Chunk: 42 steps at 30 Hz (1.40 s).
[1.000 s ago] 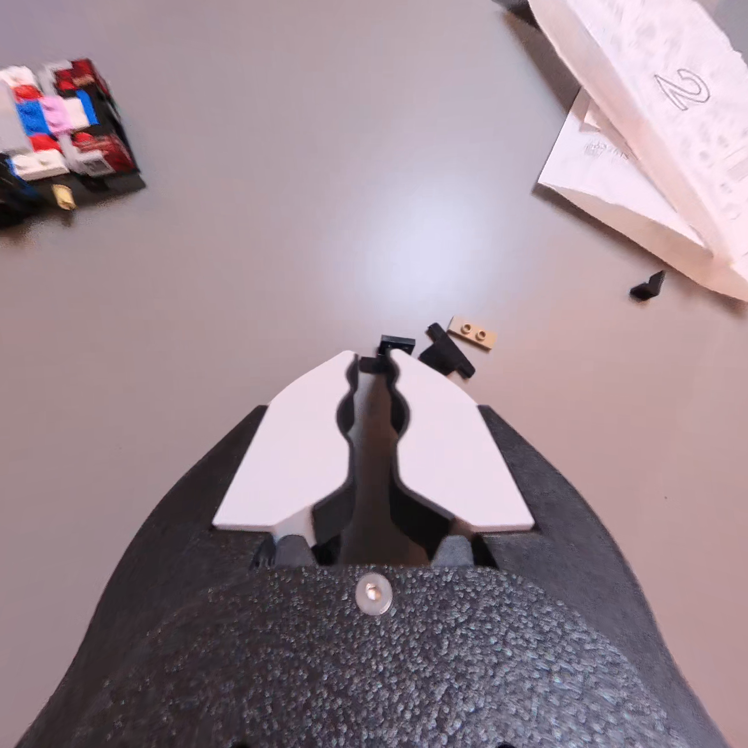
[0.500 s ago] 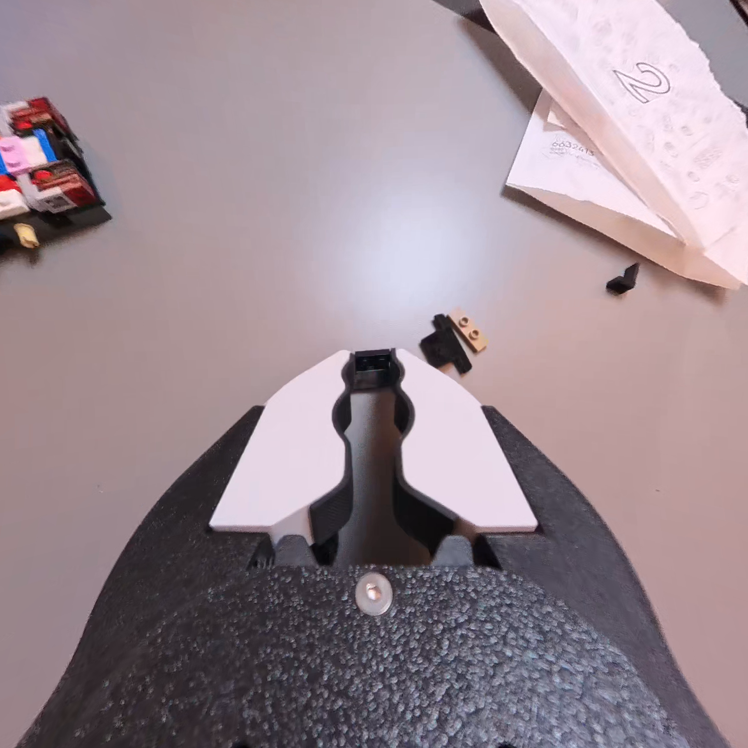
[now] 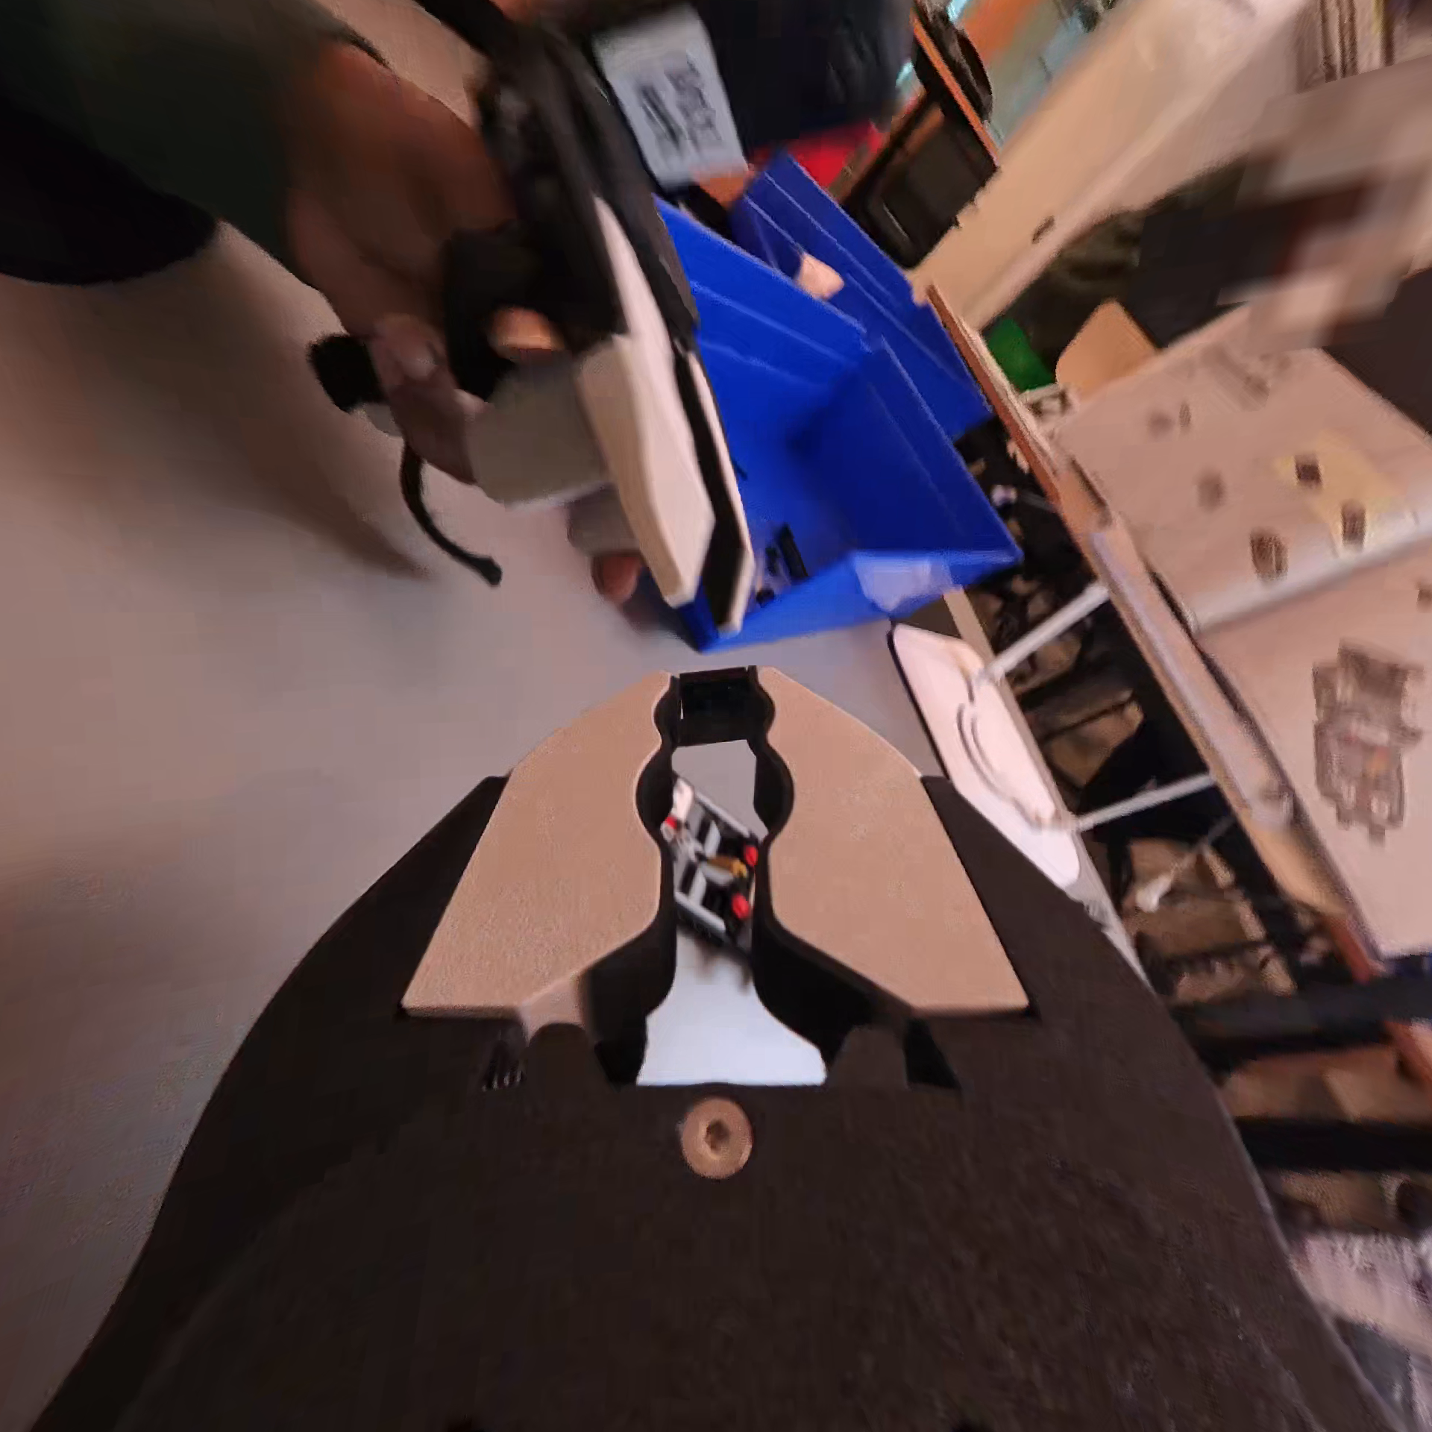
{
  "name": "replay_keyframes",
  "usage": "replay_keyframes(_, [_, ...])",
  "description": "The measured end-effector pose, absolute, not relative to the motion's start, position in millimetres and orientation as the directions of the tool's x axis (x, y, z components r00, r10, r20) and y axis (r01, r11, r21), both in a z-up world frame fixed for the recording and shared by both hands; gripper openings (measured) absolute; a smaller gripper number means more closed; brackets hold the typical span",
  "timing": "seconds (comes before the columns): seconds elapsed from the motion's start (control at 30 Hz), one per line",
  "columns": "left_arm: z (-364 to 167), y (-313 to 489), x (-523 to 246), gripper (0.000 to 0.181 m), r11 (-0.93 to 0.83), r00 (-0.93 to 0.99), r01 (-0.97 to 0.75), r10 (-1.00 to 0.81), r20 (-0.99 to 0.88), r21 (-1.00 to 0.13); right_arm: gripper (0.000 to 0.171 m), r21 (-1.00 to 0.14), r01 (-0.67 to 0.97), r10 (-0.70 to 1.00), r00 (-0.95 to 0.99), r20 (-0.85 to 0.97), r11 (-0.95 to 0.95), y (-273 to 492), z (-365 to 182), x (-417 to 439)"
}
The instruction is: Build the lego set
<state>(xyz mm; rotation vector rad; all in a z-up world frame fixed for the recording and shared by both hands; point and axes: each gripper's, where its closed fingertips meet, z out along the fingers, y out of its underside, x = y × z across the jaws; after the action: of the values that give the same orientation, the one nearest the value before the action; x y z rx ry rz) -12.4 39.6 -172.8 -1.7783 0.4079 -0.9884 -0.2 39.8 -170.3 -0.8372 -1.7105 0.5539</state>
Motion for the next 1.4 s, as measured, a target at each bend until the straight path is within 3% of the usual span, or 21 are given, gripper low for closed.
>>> replay_keyframes(0.07, [-172.3, 31.6, -3.5, 0.028, -0.541, 0.474, 0.235, -0.662, 0.581, -0.807, 0.016, -0.712, 0.200, 0.740, -0.168, 0.652, 0.673, 20.0, -166.2, -6.3])
replay_keyframes(0.17, [-161.7, 17.8, 3.1, 0.011, -0.594, 0.314, 0.268, -0.691, 0.652, -0.759, 0.016, -0.700, 0.182, 0.723, -0.160, 0.672, 0.690, 13.7, -164.2, -7.1])
replay_keyframes(0.4, [-160.1, 15.9, 10.1, 0.010, -0.638, 0.239, 0.271, -0.680, 0.693, -0.720, 0.016, -0.708, 0.159, 0.726, -0.135, 0.675, 0.688, 10.6, -161.5, -5.8])
replay_keyframes(0.53, [-162.5, 47.5, -31.4, 0.009, -0.469, 0.583, 0.236, -0.632, 0.510, -0.851, 0.022, -0.785, 0.227, 0.811, -0.042, 0.583, 0.576, 45.8, -158.7, 1.4])
replay_keyframes(0.63, [-168.5, 77.2, -114.5, 0.009, -0.342, 0.918, 0.093, -0.333, 0.214, -0.935, 0.024, -0.813, 0.413, 0.848, 0.153, 0.507, 0.411, 125.2, -172.4, 26.9])
replay_keyframes(0.7, [-178.9, 80.6, -151.8, 0.010, -0.394, 0.977, 0.056, -0.166, 0.131, -0.917, 0.024, -0.816, 0.522, 0.844, 0.295, 0.447, 0.250, 181.8, -190.6, 58.2])
replay_keyframes(0.77, [-191.6, 80.9, -166.5, 0.023, -0.460, 0.986, 0.073, -0.102, 0.134, -0.885, 0.025, -0.810, 0.583, 0.834, 0.419, 0.360, 0.056, 226.5, -212.5, 93.2])
replay_keyframes(0.87, [-211.6, 80.3, -172.5, 0.041, -0.543, 0.991, 0.029, -0.094, 0.095, -0.839, 0.035, -0.769, 0.609, 0.803, 0.549, 0.232, -0.194, 263.3, -244.4, 137.3])
replay_keyframes(0.97, [-217.2, 80.3, -171.7, 0.049, -0.548, 0.993, -0.036, -0.116, 0.033, -0.836, 0.040, -0.745, 0.596, 0.786, 0.596, 0.163, -0.298, 275.2, -262.4, 155.0])
replay_keyframes(1.1, [-206.0, 81.8, -163.3, 0.050, -0.466, 0.984, -0.125, -0.173, -0.048, -0.876, 0.039, -0.707, 0.593, 0.774, 0.625, 0.103, -0.385, 280.7, -275.2, 156.9])
replay_keyframes(1.17, [-194.3, 80.8, -155.1, 0.047, -0.393, 0.972, -0.179, -0.210, -0.102, -0.902, 0.030, -0.678, 0.603, 0.762, 0.641, 0.097, -0.421, 283.9, -276.9, 158.7])
replay_keyframes(1.2, [-188.9, 80.0, -150.5, 0.044, -0.356, 0.966, -0.202, -0.223, -0.127, -0.912, 0.017, -0.664, 0.614, 0.757, 0.644, 0.108, -0.427, 285.2, -277.5, 160.0])
replay_keyframes(1.3, [-178.5, 75.2, -127.8, 0.033, -0.262, 0.940, -0.242, -0.301, -0.159, -0.934, 0.015, -0.655, 0.660, 0.798, 0.586, 0.143, -0.368, 278.5, -277.0, 154.3])
replay_keyframes(1.4, [-178.1, 67.6, -92.3, 0.028, -0.226, 0.899, -0.189, -0.431, -0.076, -0.956, 0.009, -0.774, 0.619, 0.901, 0.401, 0.165, -0.134, 243.7, -250.0, 114.5])
